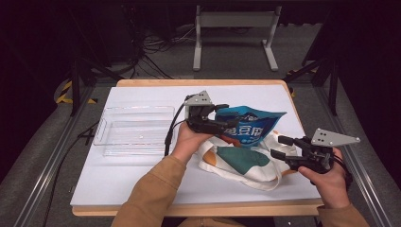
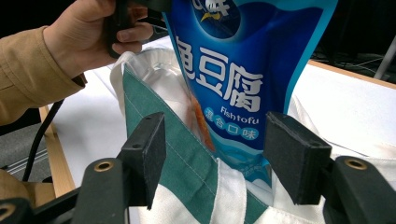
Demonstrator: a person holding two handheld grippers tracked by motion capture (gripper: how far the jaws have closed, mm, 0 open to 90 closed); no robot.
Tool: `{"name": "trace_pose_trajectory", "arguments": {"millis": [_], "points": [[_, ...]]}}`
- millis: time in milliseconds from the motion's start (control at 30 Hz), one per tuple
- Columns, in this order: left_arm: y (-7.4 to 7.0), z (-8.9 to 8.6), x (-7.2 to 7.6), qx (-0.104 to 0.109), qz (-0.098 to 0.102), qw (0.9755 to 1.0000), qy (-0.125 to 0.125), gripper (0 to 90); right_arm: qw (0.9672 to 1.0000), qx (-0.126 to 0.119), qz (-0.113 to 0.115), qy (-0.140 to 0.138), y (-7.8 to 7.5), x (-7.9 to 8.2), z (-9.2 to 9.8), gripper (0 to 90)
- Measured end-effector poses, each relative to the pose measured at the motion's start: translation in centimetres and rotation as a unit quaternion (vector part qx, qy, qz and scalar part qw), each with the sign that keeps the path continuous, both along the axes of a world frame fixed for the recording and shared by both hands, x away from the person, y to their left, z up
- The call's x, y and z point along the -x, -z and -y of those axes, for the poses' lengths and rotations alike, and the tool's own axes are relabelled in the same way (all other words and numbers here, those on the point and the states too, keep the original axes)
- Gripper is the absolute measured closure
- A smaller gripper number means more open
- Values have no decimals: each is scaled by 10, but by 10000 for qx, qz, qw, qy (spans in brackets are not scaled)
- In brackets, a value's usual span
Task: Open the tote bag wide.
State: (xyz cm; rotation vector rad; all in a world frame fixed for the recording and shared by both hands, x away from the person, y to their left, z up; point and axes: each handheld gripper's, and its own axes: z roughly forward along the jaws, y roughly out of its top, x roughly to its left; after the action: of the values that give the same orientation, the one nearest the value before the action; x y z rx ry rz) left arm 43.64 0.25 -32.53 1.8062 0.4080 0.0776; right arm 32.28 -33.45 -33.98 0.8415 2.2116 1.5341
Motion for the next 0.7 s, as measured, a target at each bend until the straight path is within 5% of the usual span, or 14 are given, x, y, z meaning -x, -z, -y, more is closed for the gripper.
{"name": "trace_pose_trajectory", "arguments": {"millis": [67,233,467,600,700], "points": [[-1,2,1,-155,81,9998,-101,396,10000,-1,1,-1,0,0,0,395],[3,7,-2,-500,-139,9986,-133,511,10000,-5,-24,-26,1,0,-1,396],[6,9,-4,-579,-118,9982,-140,644,10000,8,-48,-17,2,-1,-1,396],[7,10,-5,-717,-110,9973,-99,835,10000,27,-60,-9,3,-2,-1,396],[6,10,-5,-814,-61,9966,-72,869,10000,28,-69,22,4,-2,0,396]]}}
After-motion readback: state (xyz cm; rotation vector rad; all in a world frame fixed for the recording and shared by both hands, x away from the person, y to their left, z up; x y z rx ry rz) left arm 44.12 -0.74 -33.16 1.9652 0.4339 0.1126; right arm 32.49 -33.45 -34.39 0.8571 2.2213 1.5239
